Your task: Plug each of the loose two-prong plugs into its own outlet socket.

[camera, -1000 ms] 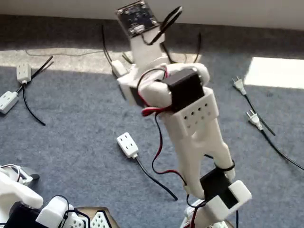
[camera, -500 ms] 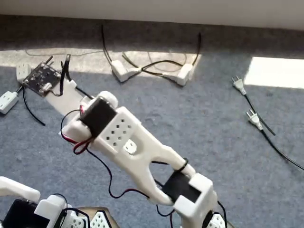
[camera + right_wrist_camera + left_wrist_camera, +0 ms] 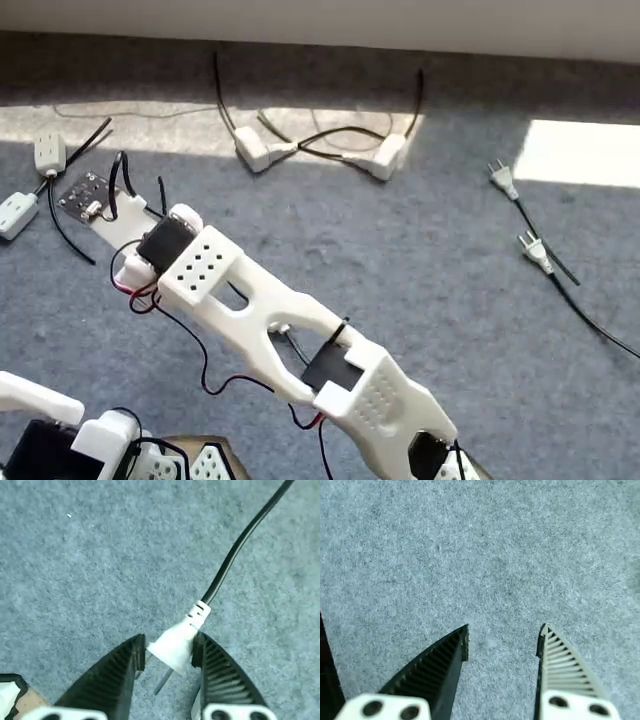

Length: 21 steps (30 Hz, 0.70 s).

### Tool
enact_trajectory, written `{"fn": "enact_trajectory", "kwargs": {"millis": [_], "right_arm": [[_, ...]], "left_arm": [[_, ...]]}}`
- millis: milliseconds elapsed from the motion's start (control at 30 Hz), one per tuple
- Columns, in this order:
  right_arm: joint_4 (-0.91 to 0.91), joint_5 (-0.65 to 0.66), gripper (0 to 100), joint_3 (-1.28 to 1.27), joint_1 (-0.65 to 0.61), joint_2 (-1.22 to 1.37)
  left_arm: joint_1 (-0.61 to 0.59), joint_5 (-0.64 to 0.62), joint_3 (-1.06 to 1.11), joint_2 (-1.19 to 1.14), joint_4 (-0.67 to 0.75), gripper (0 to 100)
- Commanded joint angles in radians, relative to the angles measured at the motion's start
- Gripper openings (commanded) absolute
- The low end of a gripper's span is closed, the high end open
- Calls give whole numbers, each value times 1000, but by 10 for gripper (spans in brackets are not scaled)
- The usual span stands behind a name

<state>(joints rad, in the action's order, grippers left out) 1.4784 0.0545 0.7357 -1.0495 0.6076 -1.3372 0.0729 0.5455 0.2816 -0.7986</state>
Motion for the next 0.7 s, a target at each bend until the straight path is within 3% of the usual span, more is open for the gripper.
{"fn": "enact_trajectory", "kwargs": {"millis": [0, 200, 367, 533, 667], "right_arm": [[67, 8, 181, 156, 1, -21], [288, 8, 181, 565, 27, -22], [285, 9, 181, 796, 234, -84], [286, 3, 181, 766, 437, -216], [286, 6, 181, 608, 522, -380]], "left_arm": [[5, -9, -62, 4, 15, 228], [96, -9, -133, 7, -11, 228], [188, -5, -255, 7, -204, 228], [311, 0, -384, 7, -417, 228], [450, 137, -441, 15, -598, 228]]}}
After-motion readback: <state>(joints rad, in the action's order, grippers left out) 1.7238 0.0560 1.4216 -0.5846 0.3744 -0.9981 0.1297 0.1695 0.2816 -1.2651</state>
